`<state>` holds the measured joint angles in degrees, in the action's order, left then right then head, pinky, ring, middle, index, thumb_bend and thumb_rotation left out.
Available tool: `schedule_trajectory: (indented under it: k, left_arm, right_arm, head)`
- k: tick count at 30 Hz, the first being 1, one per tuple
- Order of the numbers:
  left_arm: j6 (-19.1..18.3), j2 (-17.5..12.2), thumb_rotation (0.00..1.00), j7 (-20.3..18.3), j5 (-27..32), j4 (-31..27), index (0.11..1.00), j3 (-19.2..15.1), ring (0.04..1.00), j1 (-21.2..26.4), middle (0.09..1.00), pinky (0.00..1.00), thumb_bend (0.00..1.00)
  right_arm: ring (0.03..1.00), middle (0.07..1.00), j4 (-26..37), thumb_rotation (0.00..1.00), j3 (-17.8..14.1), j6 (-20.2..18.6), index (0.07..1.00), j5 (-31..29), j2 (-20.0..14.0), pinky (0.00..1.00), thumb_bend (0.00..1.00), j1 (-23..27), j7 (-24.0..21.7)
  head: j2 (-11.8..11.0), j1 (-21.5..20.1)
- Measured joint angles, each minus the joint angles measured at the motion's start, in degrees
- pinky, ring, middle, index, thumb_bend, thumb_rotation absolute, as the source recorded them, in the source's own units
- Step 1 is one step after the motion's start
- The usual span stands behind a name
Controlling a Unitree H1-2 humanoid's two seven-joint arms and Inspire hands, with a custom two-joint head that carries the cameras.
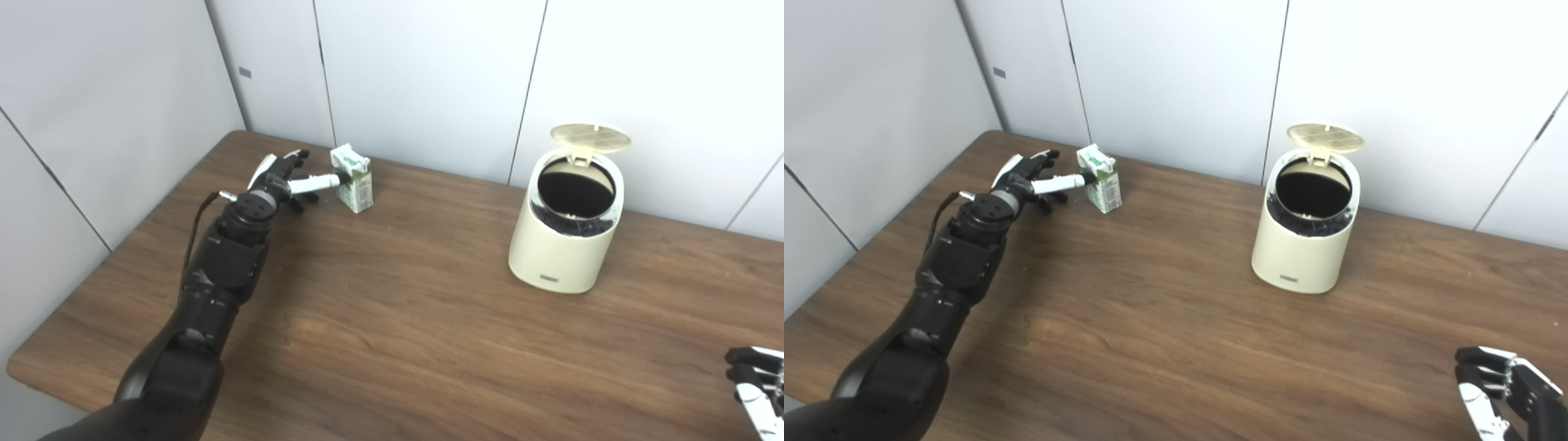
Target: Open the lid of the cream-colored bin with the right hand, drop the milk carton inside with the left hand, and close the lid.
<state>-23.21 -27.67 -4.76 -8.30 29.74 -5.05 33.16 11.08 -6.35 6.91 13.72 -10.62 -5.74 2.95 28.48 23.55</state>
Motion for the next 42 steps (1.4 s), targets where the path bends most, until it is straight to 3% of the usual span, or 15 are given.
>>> schedule_trajectory:
  k: [6, 16, 24, 29, 34, 42]
  left_arm:
    - [1.2, 0.0, 0.38, -0.5, 0.2, 0.5, 1.000, 0.7, 0.995, 0.3, 1.000, 0.88, 1.00]
    - [1.7, -0.9, 0.39, -2.7, 0.1, -0.3, 1.000, 2.8, 1.000, 0.5, 1.000, 0.97, 1.00]
    - [1.8, -1.0, 0.36, -4.3, 0.3, -1.4, 1.000, 3.3, 1.000, 0.7, 1.000, 0.93, 1.00]
    - [3.9, -1.0, 0.37, -4.6, 0.3, -0.2, 1.000, 3.6, 0.999, 0.9, 1.000, 0.93, 1.00]
    - [8.4, -0.8, 0.36, -4.5, 0.4, 2.7, 1.000, 3.8, 0.996, 1.5, 1.000, 0.95, 1.00]
    - [10.8, 0.3, 0.34, -4.3, 0.3, 3.8, 0.998, 3.9, 0.987, 2.0, 0.981, 0.97, 1.00]
  right_arm:
    - [0.567, 0.612, 0.0, 0.55, 0.0, 0.0, 0.570, 0.1, 0.1, 0.42, 0.25, 0.0, 0.0]
    - [0.551, 0.603, -2.6, 0.51, 0.0, 0.5, 0.561, 0.1, 0.2, 0.40, 0.21, 0.7, 0.4]
    - [0.547, 0.585, -4.7, 0.51, 0.4, 2.0, 0.548, 2.1, 0.1, 0.40, 0.19, 1.8, 1.6]
    - [0.518, 0.577, -5.2, 0.47, 0.4, 2.9, 0.543, 2.0, 0.1, 0.36, 0.16, 2.2, 1.6]
    - [0.532, 0.575, -5.2, 0.53, 0.6, 2.9, 0.540, 3.1, 0.1, 0.37, 0.16, 2.3, 1.7]
    - [0.505, 0.572, -5.1, 0.60, 0.9, 2.7, 0.548, 3.8, 0.0, 0.35, 0.16, 2.4, 1.8]
  head:
    - [-0.4, -0.1]
    - [-1.1, 0.3]
    - [-1.8, -0.3]
    - [-2.0, -0.4]
    - [-2.4, -0.8]
    - [-2.5, -1.1]
